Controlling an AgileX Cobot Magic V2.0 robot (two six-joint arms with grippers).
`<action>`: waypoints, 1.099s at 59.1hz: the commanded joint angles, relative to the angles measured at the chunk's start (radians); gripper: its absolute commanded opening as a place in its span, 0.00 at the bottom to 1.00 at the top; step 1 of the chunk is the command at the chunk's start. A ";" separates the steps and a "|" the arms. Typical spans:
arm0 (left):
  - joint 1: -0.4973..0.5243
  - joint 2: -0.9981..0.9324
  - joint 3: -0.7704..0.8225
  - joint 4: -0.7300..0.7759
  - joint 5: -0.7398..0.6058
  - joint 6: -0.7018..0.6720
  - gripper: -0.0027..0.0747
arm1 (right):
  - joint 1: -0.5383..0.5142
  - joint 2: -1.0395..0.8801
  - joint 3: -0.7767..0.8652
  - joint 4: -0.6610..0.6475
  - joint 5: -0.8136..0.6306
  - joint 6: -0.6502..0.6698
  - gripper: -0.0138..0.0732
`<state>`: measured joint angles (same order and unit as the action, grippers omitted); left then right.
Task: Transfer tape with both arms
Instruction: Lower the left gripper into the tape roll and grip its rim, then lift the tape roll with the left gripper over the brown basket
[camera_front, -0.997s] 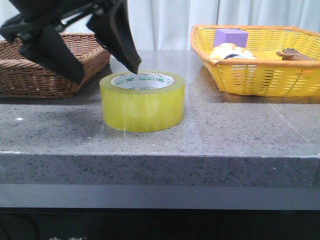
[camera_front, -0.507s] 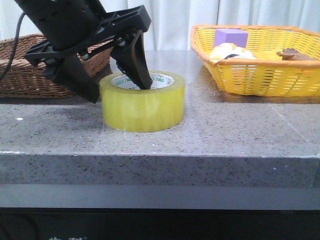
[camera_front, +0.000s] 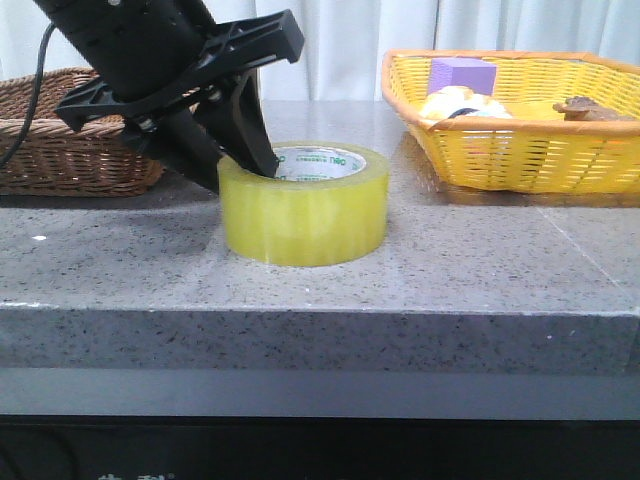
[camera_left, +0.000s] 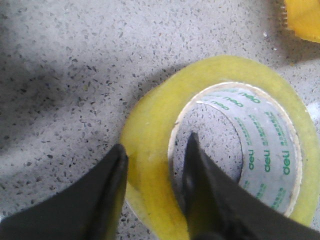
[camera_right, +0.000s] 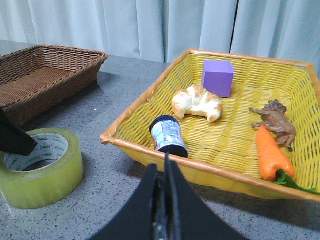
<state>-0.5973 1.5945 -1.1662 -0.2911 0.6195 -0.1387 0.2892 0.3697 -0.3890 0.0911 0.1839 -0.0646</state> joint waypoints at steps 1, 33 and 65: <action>-0.007 -0.038 -0.036 -0.024 -0.049 -0.011 0.24 | -0.004 0.001 -0.027 -0.008 -0.087 -0.007 0.13; -0.010 -0.081 -0.036 -0.025 -0.049 -0.011 0.10 | -0.004 0.001 -0.027 -0.008 -0.087 -0.007 0.13; 0.033 -0.133 -0.244 0.058 0.042 -0.007 0.10 | -0.004 0.001 -0.027 -0.008 -0.087 -0.007 0.13</action>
<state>-0.5907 1.5139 -1.3253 -0.2288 0.7245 -0.1368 0.2892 0.3697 -0.3890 0.0911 0.1839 -0.0646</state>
